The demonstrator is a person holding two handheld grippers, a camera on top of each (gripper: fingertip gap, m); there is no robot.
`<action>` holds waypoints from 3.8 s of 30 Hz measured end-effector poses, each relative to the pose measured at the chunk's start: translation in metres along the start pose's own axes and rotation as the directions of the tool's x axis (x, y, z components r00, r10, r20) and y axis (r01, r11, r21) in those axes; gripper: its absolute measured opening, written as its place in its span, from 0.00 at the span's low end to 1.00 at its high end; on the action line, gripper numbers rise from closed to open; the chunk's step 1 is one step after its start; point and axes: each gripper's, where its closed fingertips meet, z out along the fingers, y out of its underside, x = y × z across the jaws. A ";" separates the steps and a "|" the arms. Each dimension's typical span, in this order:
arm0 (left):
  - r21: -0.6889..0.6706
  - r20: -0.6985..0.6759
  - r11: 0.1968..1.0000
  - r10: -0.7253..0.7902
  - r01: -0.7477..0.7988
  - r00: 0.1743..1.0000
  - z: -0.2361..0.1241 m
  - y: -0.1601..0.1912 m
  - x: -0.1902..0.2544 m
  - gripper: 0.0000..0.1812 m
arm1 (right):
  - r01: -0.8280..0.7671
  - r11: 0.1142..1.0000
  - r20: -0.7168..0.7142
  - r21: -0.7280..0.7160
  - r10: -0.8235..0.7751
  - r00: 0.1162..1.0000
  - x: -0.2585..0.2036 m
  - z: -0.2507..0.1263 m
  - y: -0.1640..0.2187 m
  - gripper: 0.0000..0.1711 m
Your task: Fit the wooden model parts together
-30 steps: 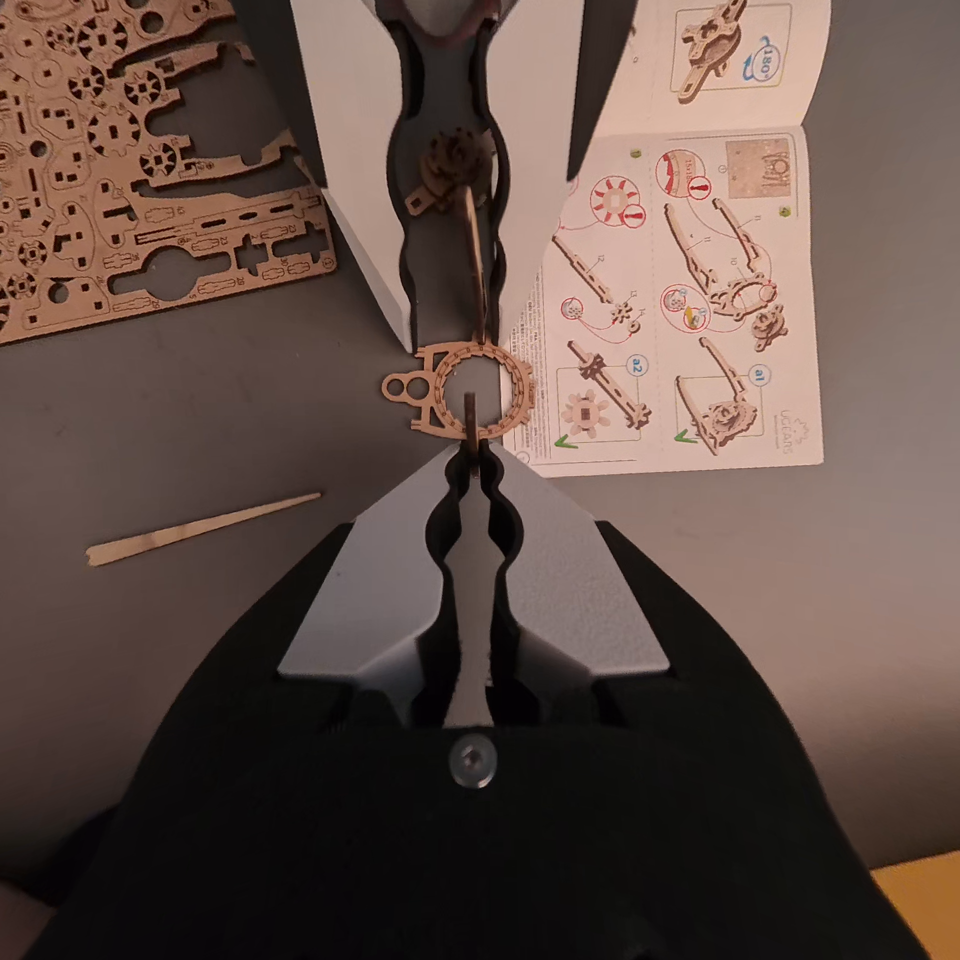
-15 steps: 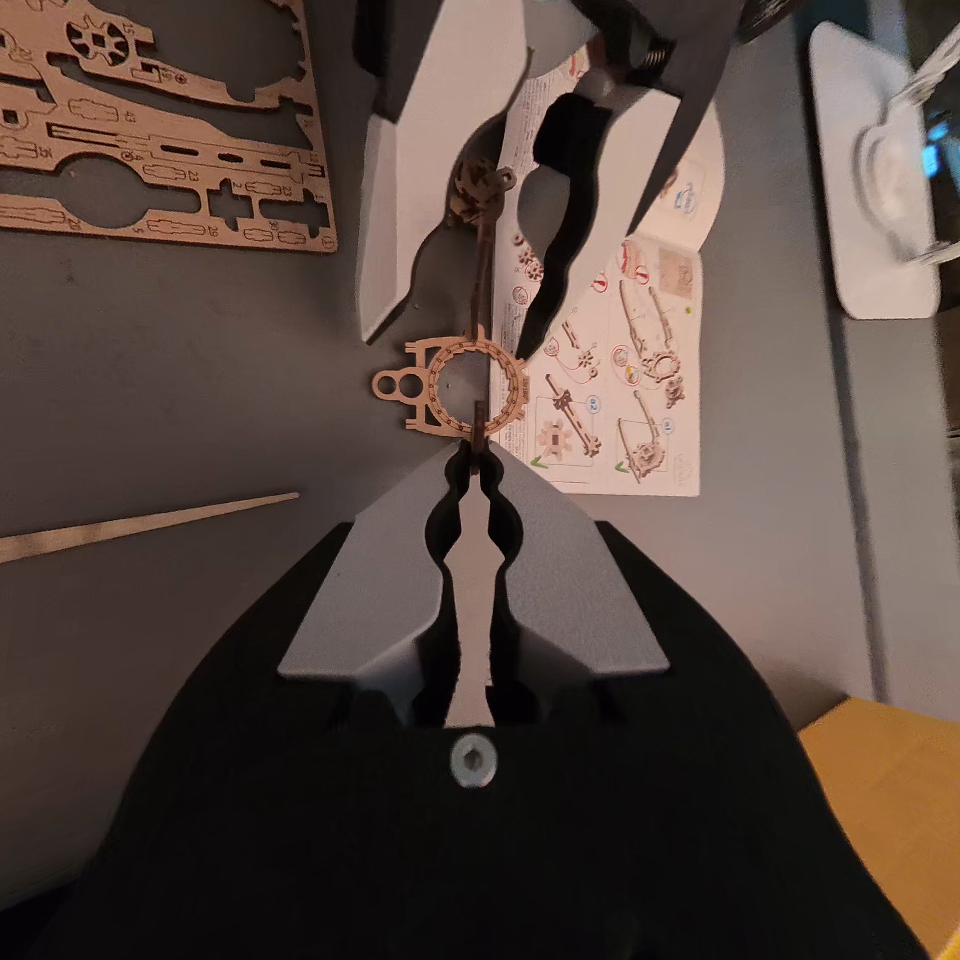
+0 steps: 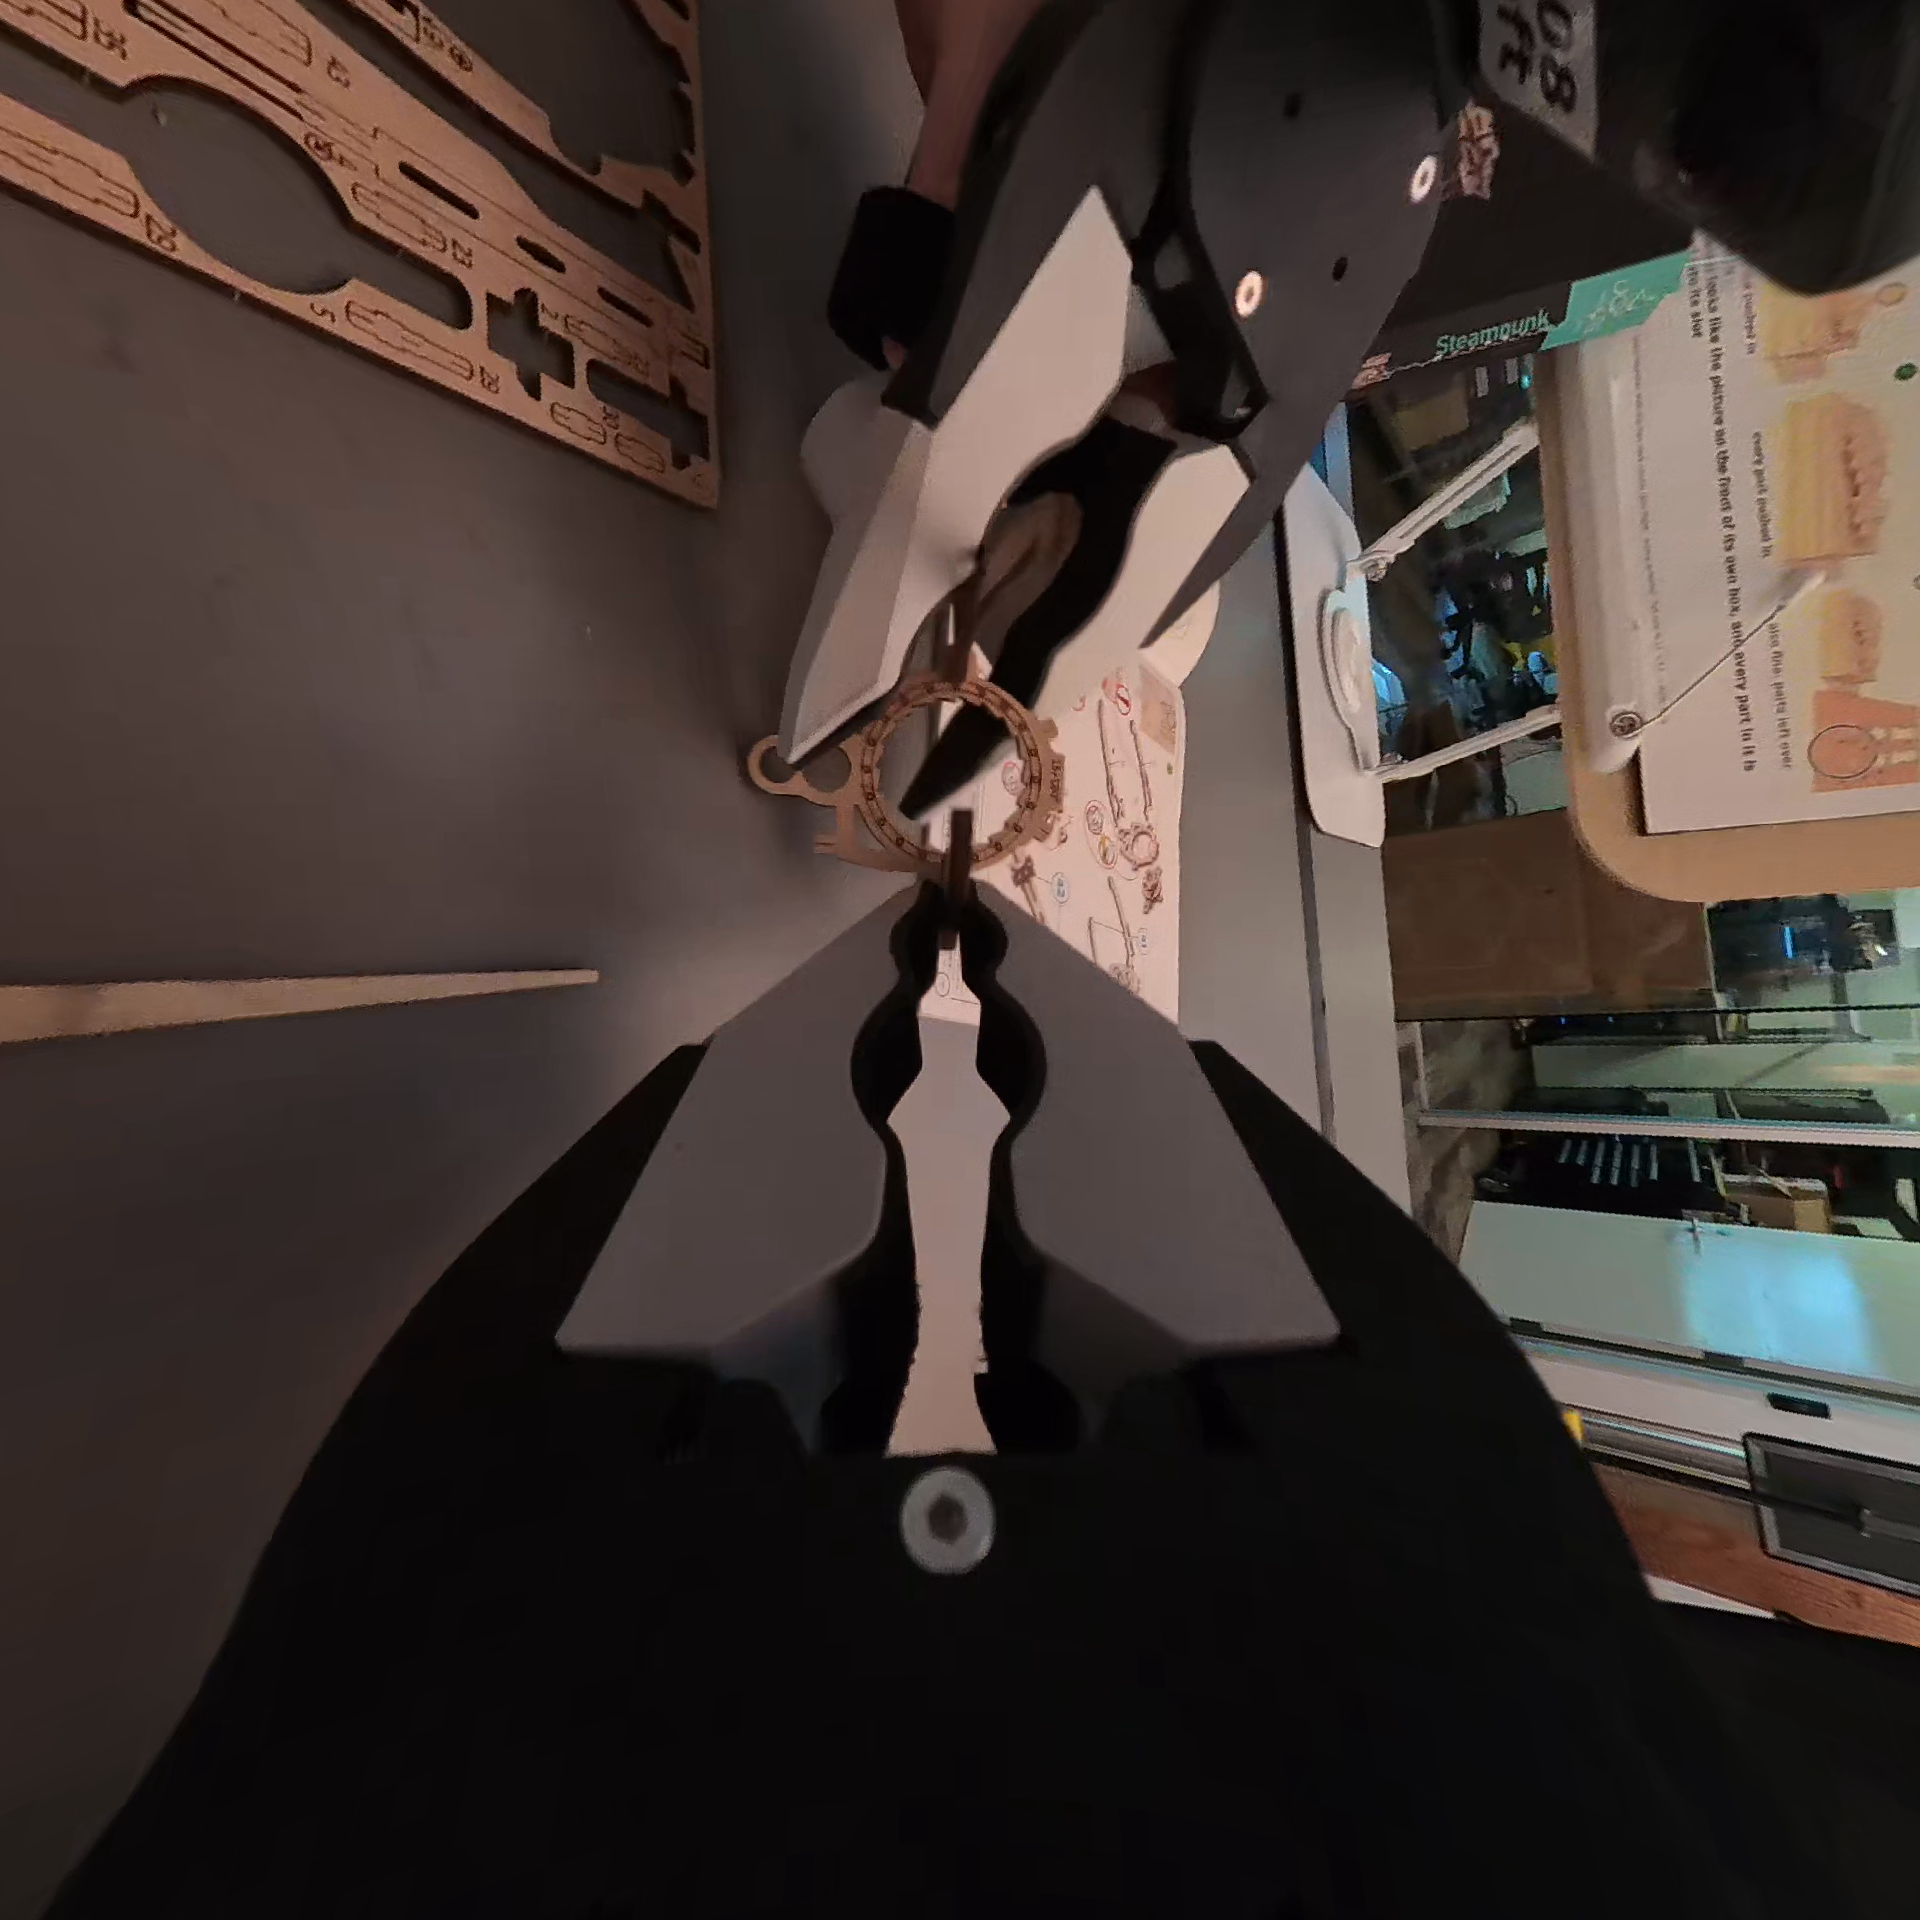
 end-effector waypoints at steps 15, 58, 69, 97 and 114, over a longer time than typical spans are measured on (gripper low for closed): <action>-0.003 0.010 0.994 0.109 -0.109 0.994 0.001 0.000 0.010 0.12 | -0.092 0.995 0.023 0.046 0.091 0.996 0.002 0.000 0.004 0.01; 0.182 -0.030 0.936 -0.302 0.303 0.953 -0.039 -0.043 -0.009 0.01 | 0.292 0.952 -0.358 -0.093 -0.305 0.882 0.030 -0.007 -0.019 0.01; 0.236 0.180 0.972 -0.045 0.001 0.983 -0.073 -0.062 -0.013 0.00 | -0.174 0.966 -0.127 0.192 0.200 0.972 0.029 -0.011 -0.009 0.09; 0.118 0.267 0.937 0.290 -0.330 0.919 -0.073 -0.068 0.015 0.00 | -0.701 0.609 0.266 0.370 0.654 0.708 0.047 -0.027 -0.027 0.05; -0.017 0.356 0.931 0.346 -0.364 0.868 -0.062 -0.055 -0.001 0.00 | -0.996 -0.058 0.738 -0.073 0.669 -0.093 0.034 -0.015 -0.038 0.12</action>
